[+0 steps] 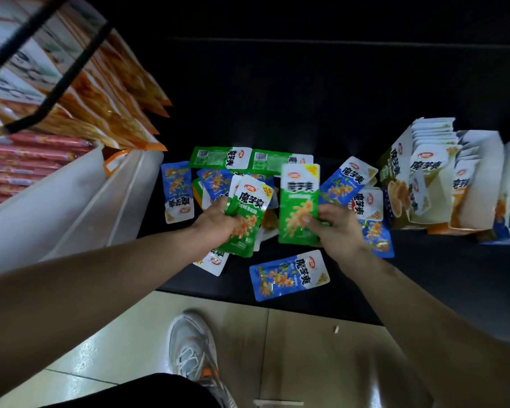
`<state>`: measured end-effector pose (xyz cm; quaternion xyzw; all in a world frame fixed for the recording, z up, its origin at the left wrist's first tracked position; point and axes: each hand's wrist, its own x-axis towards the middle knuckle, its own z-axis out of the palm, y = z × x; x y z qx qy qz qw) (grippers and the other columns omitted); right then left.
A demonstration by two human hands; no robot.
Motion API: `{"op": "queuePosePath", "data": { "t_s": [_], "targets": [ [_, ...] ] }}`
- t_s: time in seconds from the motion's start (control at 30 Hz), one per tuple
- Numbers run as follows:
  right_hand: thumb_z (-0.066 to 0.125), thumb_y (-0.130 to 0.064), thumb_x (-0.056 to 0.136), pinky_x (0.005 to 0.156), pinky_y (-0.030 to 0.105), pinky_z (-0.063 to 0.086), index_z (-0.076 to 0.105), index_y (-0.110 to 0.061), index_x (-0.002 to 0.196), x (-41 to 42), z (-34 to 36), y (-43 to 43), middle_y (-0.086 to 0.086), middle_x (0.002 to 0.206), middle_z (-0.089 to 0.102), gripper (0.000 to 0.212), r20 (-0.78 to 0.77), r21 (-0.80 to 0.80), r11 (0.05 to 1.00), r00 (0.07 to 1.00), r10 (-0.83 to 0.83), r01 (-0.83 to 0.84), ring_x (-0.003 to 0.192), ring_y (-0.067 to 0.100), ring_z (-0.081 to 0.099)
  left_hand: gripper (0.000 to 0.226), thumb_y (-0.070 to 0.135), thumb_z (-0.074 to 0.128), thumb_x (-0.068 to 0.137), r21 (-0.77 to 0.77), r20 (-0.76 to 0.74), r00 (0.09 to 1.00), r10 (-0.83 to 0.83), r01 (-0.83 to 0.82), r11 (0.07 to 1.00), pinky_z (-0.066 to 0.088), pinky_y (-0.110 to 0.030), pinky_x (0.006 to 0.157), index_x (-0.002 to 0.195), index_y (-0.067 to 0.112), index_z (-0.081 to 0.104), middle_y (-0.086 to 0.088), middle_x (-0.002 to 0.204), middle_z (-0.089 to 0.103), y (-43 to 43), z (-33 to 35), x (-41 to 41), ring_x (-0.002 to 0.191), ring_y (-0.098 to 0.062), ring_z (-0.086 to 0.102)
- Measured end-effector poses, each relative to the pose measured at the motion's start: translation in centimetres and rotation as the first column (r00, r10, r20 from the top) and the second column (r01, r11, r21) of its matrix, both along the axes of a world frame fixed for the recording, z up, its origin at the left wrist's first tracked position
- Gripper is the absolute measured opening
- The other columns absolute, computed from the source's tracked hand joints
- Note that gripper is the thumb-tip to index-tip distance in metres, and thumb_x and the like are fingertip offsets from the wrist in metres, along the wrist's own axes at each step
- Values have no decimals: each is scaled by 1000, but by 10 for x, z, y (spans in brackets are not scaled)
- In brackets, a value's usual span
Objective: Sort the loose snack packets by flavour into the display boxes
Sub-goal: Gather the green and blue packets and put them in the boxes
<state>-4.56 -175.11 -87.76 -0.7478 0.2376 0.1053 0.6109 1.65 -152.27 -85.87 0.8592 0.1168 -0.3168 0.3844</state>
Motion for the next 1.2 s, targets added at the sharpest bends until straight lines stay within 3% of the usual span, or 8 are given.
{"op": "queuePosePath", "data": {
  "t_s": [0.1, 0.23, 0.37, 0.5, 0.7, 0.9, 1.03, 1.2],
  "targets": [
    [75, -17, 89, 64, 29, 60, 71, -18, 85, -8, 14, 18, -5, 86, 76, 6, -53, 187, 976, 991, 122, -110, 81, 11, 73, 63, 26, 52, 103, -103, -35, 995, 89, -92, 990, 18, -38, 120, 157, 20, 21, 2, 164, 16, -13, 2, -3, 150, -21, 19],
    [79, -26, 87, 65, 36, 63, 67, -5, 93, -6, 17, 47, 8, 78, 74, 25, -180, 187, 978, 975, 128, -93, 68, 20, 74, 47, 53, 54, 97, -195, -84, 969, 233, -245, 950, 38, -44, 109, 133, 22, 56, -2, 141, 52, -24, 7, -8, 128, -24, 48],
    [65, -48, 94, 64, 34, 59, 69, -17, 96, -4, 6, 44, -2, 80, 72, 31, -104, -162, 952, 964, 246, -261, 68, 15, 71, 43, 41, 64, 93, -98, -22, 1000, -11, 9, 995, 47, -39, 101, 131, 23, 54, 2, 123, 63, -13, 3, -6, 116, -21, 59],
    [52, -32, 100, 103, 42, 46, 45, -19, 148, -6, -22, 14, 3, 148, 44, 50, -141, -717, 524, 832, 537, -460, 132, 26, 46, 46, 33, 53, 102, -51, 23, 999, -25, 26, 998, 33, -26, 90, 143, 15, 42, 6, 124, 47, -10, 8, 1, 108, -13, 44],
    [43, -31, 102, 122, 41, 18, 22, -19, 159, -31, -37, 7, 3, 169, 8, 62, -328, -705, 211, 575, 749, -677, 155, 22, 8, 42, 31, 53, 102, -30, 23, 1000, -22, 23, 999, 32, -27, 87, 139, 15, 45, 3, 116, 50, -9, 6, 0, 114, -18, 49],
    [40, -37, 101, 121, 47, 22, 22, -16, 159, -32, -41, 2, 9, 167, 16, 64, -231, -791, 326, 746, 625, -518, 152, 29, 20, 42, 34, 57, 99, -32, 3, 998, -56, 56, 998, 45, -30, 89, 138, 21, 47, 0, 126, 58, -9, 3, -7, 111, -18, 57],
    [10, -54, 93, 124, 41, 5, 8, -14, 161, -35, -43, 9, 7, 168, 2, 79, -314, -731, 238, 626, 714, -639, 155, 24, 7, 33, 33, 58, 99, -18, 0, 999, -47, 47, 999, 52, -36, 91, 130, 26, 52, 0, 121, 62, -7, 4, -9, 105, -19, 61],
    [48, -39, 99, 112, 44, 38, 35, -19, 151, -22, -33, 21, 4, 151, 39, 57, -164, -752, 335, 654, 739, -567, 136, 26, 40, 31, 36, 55, 100, 9, 17, 998, -57, 57, 998, 45, -33, 91, 128, 25, 49, 10, 119, 55, -3, 7, -3, 105, -12, 53]
  ]
}}
